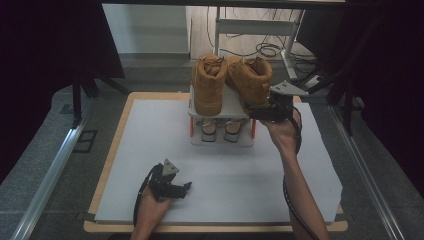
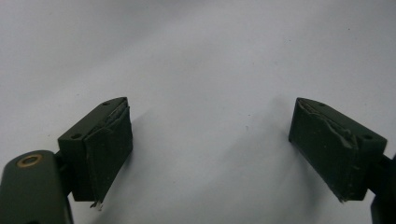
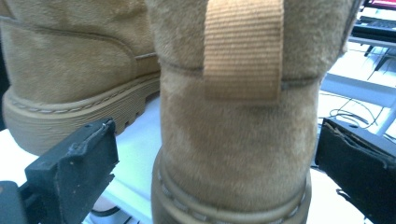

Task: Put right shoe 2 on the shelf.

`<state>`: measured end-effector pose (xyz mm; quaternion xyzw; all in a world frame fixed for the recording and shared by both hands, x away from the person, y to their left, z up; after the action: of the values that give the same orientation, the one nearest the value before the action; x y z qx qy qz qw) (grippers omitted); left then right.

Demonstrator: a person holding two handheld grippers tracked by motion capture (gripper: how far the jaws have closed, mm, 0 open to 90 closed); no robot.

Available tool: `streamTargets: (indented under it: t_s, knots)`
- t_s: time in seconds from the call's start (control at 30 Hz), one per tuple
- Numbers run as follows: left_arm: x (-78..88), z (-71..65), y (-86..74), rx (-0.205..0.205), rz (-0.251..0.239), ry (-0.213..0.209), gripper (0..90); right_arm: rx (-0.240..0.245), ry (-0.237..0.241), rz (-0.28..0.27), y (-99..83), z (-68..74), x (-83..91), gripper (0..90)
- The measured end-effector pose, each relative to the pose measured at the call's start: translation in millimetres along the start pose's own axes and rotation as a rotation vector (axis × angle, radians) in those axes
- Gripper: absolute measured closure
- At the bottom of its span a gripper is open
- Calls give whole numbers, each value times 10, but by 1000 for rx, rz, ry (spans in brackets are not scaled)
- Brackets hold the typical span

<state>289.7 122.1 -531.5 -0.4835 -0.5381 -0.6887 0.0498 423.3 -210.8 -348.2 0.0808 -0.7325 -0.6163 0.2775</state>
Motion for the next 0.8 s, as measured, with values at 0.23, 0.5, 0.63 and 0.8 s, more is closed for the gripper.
streamTargets:
  t_s: [0.23,0.5,0.63,0.8]
  knots:
    - [1,1,0,-1,1,0,132,14,-17,13,-44,11,111,101]
    - [0,0,0,-1,1,0,133,10,-10,-1,-150,-65,254,298]
    - [0,0,0,0,1,1,133,9,0,-8,-190,-105,326,456]
    - [0,0,0,1,1,1,133,1,7,-12,-237,-159,416,557]
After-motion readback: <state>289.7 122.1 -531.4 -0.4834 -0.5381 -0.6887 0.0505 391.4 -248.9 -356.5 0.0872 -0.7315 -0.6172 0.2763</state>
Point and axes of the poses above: each handheld gripper's, and its own axes: x roughly backward along the jaws, y roughly out of its top, z roughly to its left, the point moved 1 cm from there along -x, roughly forward along the jaws, and after that the axes turned 2 degrees about x, right-handed, at the moved point
